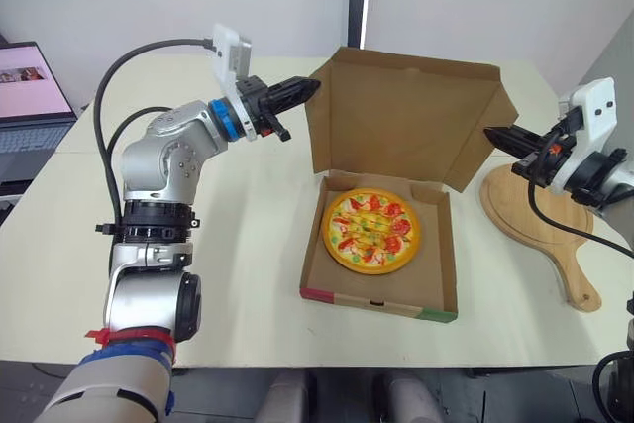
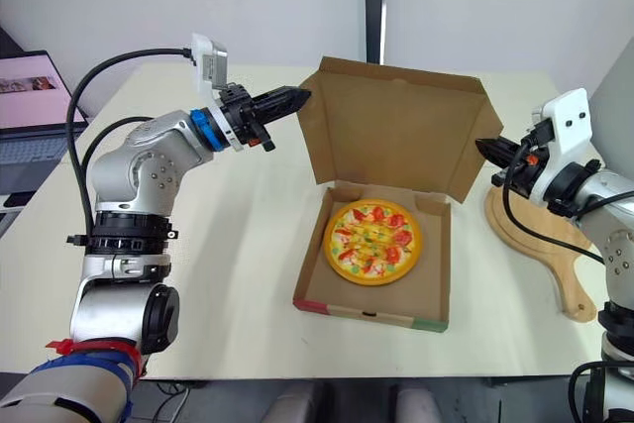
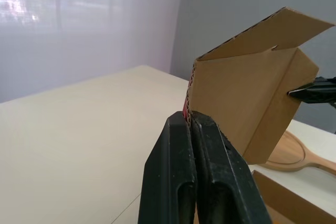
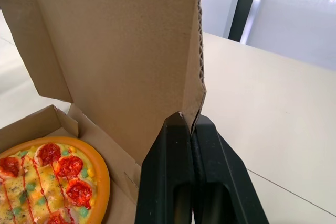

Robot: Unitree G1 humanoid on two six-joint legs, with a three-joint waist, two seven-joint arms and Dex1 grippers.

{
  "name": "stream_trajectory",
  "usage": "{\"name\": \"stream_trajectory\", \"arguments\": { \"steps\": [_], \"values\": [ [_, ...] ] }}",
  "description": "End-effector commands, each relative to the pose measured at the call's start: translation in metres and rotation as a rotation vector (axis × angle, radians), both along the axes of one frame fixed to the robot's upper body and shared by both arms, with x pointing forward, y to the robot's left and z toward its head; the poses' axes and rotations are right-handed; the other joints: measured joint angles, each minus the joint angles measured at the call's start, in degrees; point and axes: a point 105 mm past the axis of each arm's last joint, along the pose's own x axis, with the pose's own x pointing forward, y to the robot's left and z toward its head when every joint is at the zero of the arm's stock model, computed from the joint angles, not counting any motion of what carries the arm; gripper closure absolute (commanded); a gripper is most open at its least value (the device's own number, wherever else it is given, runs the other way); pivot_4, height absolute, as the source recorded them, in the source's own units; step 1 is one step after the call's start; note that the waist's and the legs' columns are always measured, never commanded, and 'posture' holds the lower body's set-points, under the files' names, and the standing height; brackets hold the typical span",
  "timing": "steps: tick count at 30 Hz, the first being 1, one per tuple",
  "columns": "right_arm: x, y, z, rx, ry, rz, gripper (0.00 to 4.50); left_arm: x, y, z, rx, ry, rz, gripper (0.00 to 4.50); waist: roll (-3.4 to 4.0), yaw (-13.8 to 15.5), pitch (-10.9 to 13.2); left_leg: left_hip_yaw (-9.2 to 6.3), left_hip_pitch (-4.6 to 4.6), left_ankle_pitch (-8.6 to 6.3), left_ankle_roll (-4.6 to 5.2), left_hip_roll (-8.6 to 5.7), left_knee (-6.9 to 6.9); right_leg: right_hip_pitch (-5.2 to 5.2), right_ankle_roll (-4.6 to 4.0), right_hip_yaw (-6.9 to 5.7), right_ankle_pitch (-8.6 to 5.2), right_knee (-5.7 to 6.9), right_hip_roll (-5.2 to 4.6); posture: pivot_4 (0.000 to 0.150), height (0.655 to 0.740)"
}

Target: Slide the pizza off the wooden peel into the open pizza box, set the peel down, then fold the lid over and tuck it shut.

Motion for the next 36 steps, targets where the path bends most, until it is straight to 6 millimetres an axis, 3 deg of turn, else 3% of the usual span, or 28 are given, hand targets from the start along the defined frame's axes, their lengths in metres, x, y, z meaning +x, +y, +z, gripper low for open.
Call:
{"name": "stream_trajectory", "arguments": {
  "steps": [1,10,16,23,31,36],
  "values": [
    [-0.004,0.009,0.009,-0.028,-0.051,-0.017,4.50,-0.006,0.000,0.013,0.046,-0.041,0.063,4.46,0.00,0.1,0.0,0.00,0.00,0.00,0.00,0.00,0.01,0.00,0.00,0.01,0.00,-0.01,0.00,0.150,0.7281],
    [-0.003,0.018,0.026,-0.030,-0.087,-0.065,4.50,-0.027,-0.027,0.013,0.034,0.081,0.026,4.46,0.00,0.1,0.0,0.01,-0.01,0.00,0.00,-0.01,0.03,0.00,0.00,0.02,0.00,0.00,0.00,0.150,0.7281],
    [-0.010,0.031,0.021,0.002,-0.060,-0.088,4.50,-0.042,-0.030,0.010,0.032,0.120,0.011,4.46,0.01,0.1,0.0,0.00,0.00,0.00,0.00,0.00,0.02,0.00,0.00,0.03,0.00,-0.01,0.00,0.150,0.7281],
    [0.003,0.034,0.018,0.028,-0.071,-0.152,4.50,-0.026,-0.030,0.013,0.028,0.074,0.069,4.46,0.01,0.2,0.0,0.03,0.02,0.01,-0.01,-0.01,0.03,0.01,0.00,0.04,0.00,0.00,0.01,0.150,0.7281],
    [0.021,0.032,0.033,0.016,-0.170,-0.191,4.50,-0.005,-0.035,0.023,0.005,0.013,0.107,4.46,0.01,0.1,0.0,0.11,0.02,0.01,-0.01,-0.01,0.01,-0.04,0.00,0.05,0.00,0.00,0.01,0.150,0.7281],
    [0.022,0.033,0.040,0.009,-0.190,-0.176,4.50,-0.008,-0.039,0.027,0.005,0.003,0.083,4.46,0.01,0.1,0.0,0.12,-0.01,0.01,-0.01,-0.01,0.01,-0.06,0.00,0.06,0.00,0.00,0.01,0.150,0.7281]
  ]
}}
